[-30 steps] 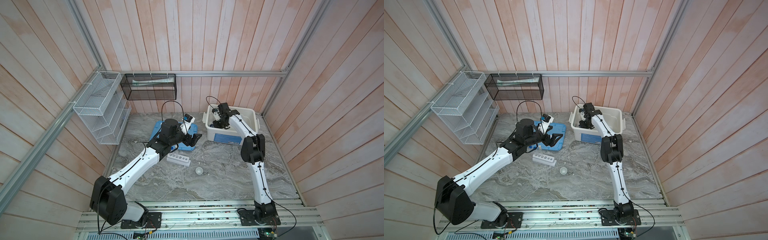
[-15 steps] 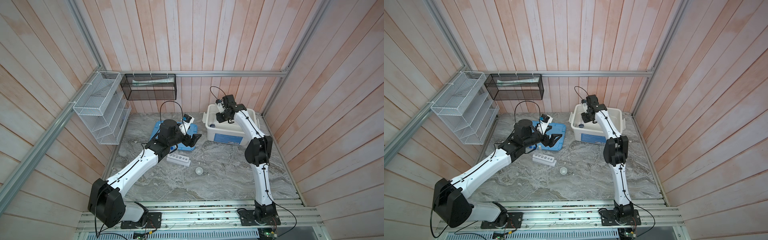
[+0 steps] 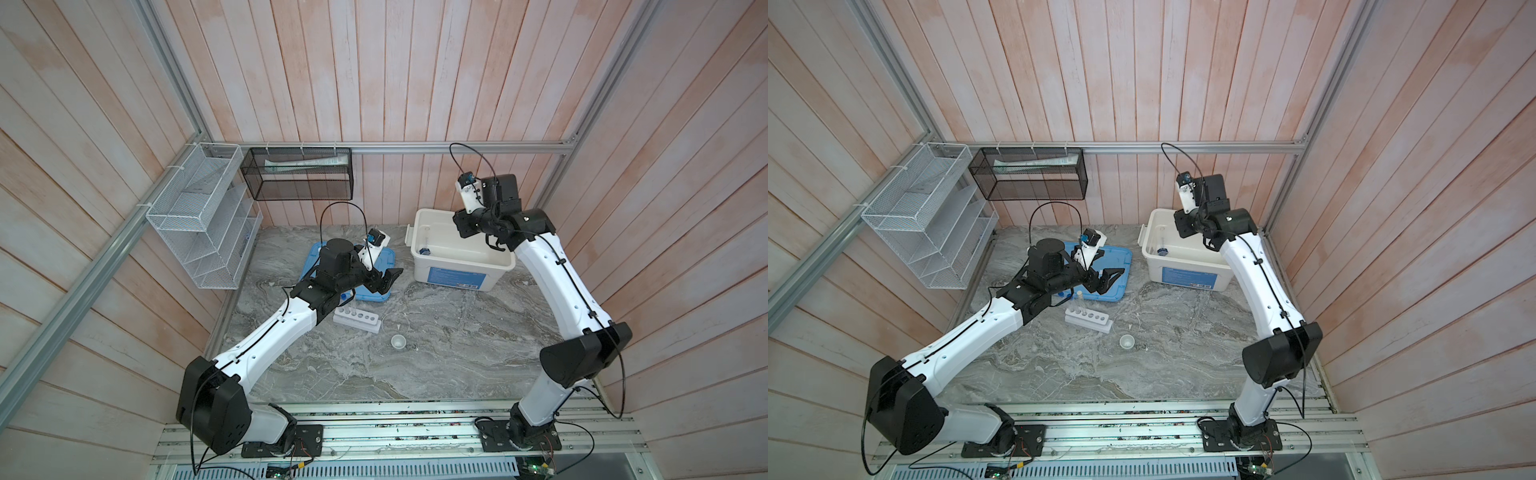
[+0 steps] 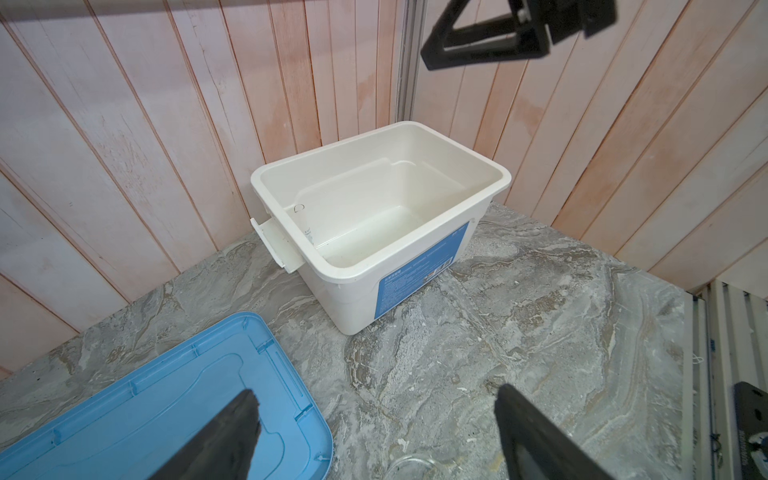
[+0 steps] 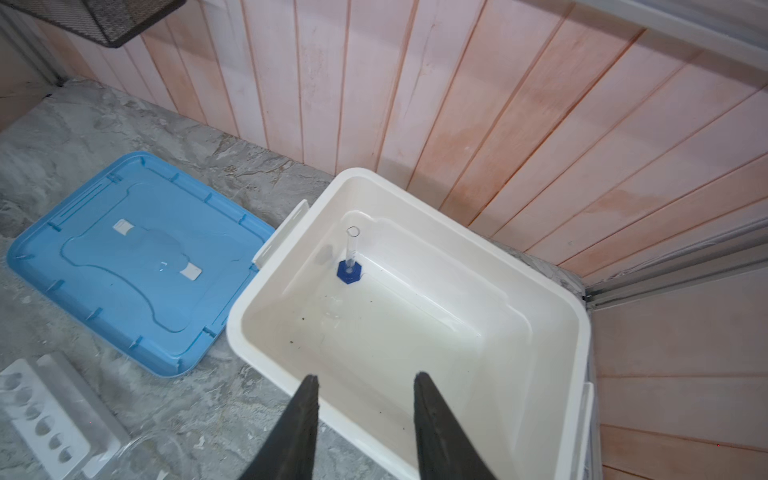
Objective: Organize the chemistry lab equipment
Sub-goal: 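Withdraw right gripper from the bin toward the clear glass petri dish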
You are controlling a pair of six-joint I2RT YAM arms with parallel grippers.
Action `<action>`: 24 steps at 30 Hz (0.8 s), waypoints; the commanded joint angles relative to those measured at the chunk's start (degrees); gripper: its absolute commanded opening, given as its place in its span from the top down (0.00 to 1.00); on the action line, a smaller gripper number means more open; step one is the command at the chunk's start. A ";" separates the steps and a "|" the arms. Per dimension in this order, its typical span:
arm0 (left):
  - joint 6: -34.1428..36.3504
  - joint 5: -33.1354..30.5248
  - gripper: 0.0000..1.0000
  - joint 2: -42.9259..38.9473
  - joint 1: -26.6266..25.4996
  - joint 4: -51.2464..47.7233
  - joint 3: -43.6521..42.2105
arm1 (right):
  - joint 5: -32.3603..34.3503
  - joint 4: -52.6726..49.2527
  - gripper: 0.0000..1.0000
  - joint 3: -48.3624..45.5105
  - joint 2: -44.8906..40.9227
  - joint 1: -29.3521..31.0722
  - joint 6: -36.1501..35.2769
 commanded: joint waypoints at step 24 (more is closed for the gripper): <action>-4.32 10.29 0.10 -4.36 9.63 9.72 -10.02 | 0.12 12.30 0.64 -33.97 7.40 18.89 28.94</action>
